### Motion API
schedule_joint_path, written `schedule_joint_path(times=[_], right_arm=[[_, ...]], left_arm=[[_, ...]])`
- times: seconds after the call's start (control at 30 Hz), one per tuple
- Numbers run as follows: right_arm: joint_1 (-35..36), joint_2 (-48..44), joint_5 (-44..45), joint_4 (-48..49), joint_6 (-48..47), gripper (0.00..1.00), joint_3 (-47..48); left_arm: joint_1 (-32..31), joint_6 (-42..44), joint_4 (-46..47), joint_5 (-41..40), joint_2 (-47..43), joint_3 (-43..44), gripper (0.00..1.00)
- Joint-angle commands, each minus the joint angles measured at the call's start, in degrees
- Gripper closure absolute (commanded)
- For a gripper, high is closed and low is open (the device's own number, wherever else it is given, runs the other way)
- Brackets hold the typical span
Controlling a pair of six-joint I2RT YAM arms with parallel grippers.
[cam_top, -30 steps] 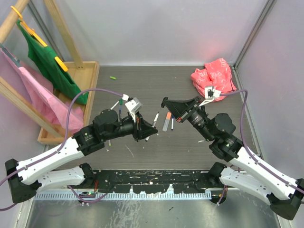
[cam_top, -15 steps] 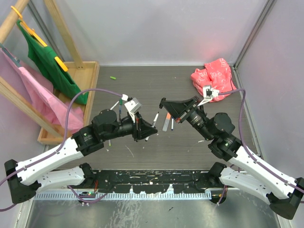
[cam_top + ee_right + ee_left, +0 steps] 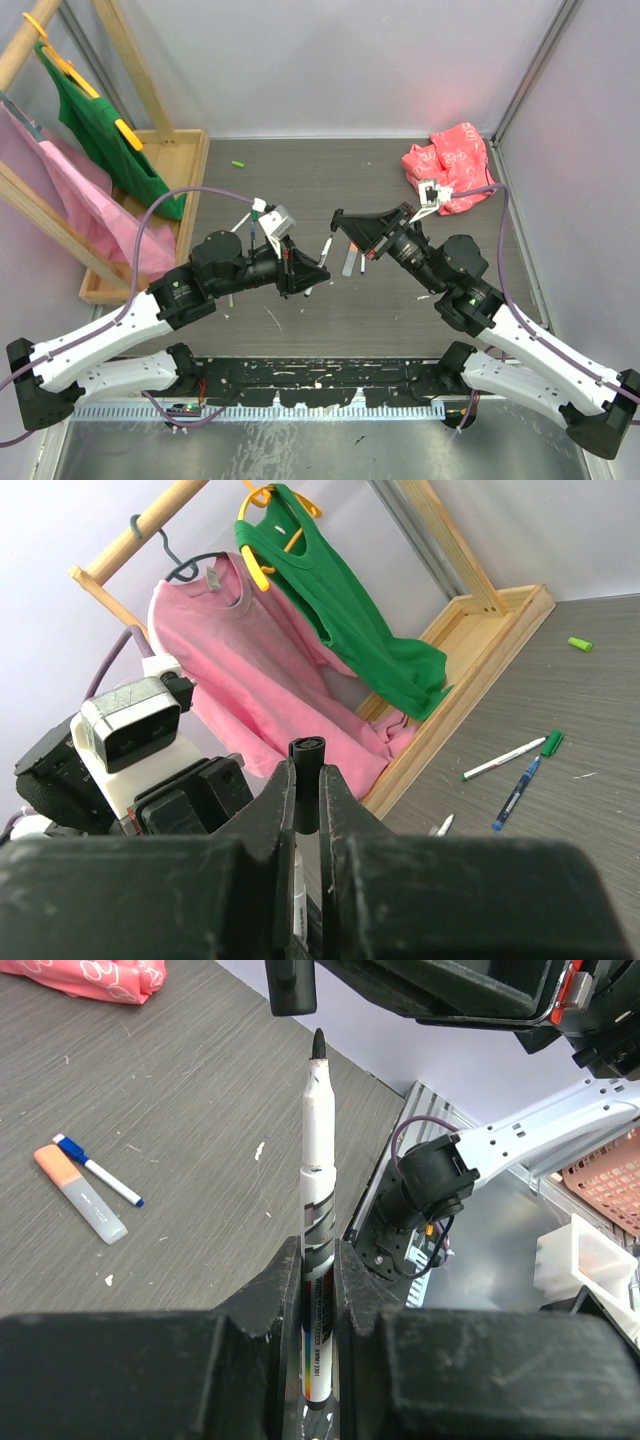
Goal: Insert the pens into the pen caps
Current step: Insert the pen cap onto the pen.
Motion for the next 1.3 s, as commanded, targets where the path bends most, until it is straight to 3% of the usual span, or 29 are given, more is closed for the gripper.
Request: schedule_joint_path(times=[0.0, 1.27], right_arm=[[-0.05, -0.03, -1.36, 2.61, 0.79, 1.00, 0.38], [-0.06, -1.95, -0.76, 7.65, 3.12, 1.00, -1.46]], left_arm=[[0.16, 0.42, 3.61, -0.04, -1.66, 0.71, 1.00], [0.13, 0.33, 2.99, -0.16, -1.84, 0.23, 1.00]])
